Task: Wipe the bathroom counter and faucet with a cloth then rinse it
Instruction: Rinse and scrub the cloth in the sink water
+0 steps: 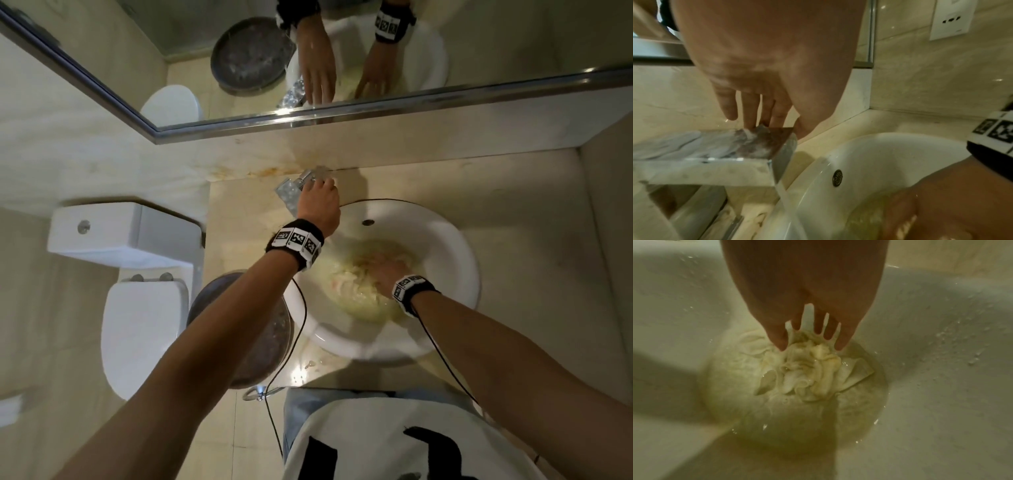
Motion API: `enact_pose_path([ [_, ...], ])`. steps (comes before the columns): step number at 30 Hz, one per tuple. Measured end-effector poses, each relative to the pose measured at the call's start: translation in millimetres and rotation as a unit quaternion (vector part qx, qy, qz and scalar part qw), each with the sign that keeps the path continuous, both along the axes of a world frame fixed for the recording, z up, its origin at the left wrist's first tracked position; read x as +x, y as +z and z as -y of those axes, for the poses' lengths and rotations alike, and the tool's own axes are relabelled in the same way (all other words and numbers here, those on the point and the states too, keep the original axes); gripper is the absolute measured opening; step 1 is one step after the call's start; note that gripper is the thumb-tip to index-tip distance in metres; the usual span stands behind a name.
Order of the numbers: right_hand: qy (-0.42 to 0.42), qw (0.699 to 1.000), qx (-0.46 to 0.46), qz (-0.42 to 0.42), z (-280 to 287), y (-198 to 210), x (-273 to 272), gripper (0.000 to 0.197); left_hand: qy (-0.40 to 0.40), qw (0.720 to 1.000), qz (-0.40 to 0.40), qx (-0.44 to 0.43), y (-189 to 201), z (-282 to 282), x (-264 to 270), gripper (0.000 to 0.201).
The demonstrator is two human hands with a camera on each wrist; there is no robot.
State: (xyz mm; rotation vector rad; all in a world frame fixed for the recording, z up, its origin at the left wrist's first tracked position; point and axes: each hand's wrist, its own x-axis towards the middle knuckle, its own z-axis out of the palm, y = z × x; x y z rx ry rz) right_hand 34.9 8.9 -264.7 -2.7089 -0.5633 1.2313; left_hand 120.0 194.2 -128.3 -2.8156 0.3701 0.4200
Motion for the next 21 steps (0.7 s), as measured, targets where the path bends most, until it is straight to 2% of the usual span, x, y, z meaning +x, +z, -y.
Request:
enact_pose_path([
  [2, 0.036, 0.999, 0.009, 0.015, -0.7, 6.4, -6.6, 0.074, -0.006, 1.0, 0.006, 0.021, 1.8, 2.2, -3.5, 0.039],
  [5, 0.065, 0.997, -0.048, -0.017, -0.3, -5.0, -11.9, 0.087, -0.004, 0.996, 0.008, 0.091, 2.3, 15.0, -16.8, 0.04],
  [7, 0.097, 0.993, -0.07, -0.006, -0.1, -3.9, -16.9, 0.09, -0.006, 0.992, 0.014, 0.126, 2.1, 25.6, -30.6, 0.041],
  [9, 0.125, 0.988, -0.086, -0.009, 3.4, 6.0, -16.4, 0.084, -0.023, 0.993, 0.027, 0.115, -1.1, 35.8, -46.7, 0.039],
  [11, 0.127, 0.988, -0.091, -0.016, 5.3, 9.4, -7.9, 0.068, -0.038, 0.998, 0.023, 0.044, -10.6, 44.6, -62.6, 0.03],
  [13, 0.107, 0.993, -0.052, 0.003, 6.1, 9.8, 2.8, 0.045, -0.033, 0.998, -0.028, -0.044, -27.5, 51.8, -76.0, 0.026],
  [15, 0.084, 0.995, -0.031, 0.034, 7.7, 3.4, 12.9, 0.039, -0.005, 0.985, -0.125, -0.119, -52.9, 55.3, -85.8, 0.03],
  [18, 0.034, 0.999, -0.011, -0.009, 15.8, -11.7, 13.8, 0.058, 0.022, 0.946, -0.282, -0.157, -94.8, 54.2, -98.2, 0.05],
  [21, 0.011, 1.0, 0.008, -0.014, 18.5, -26.6, 15.2, 0.08, 0.041, 0.936, -0.322, -0.137, -130.4, 51.8, -108.6, 0.06],
])
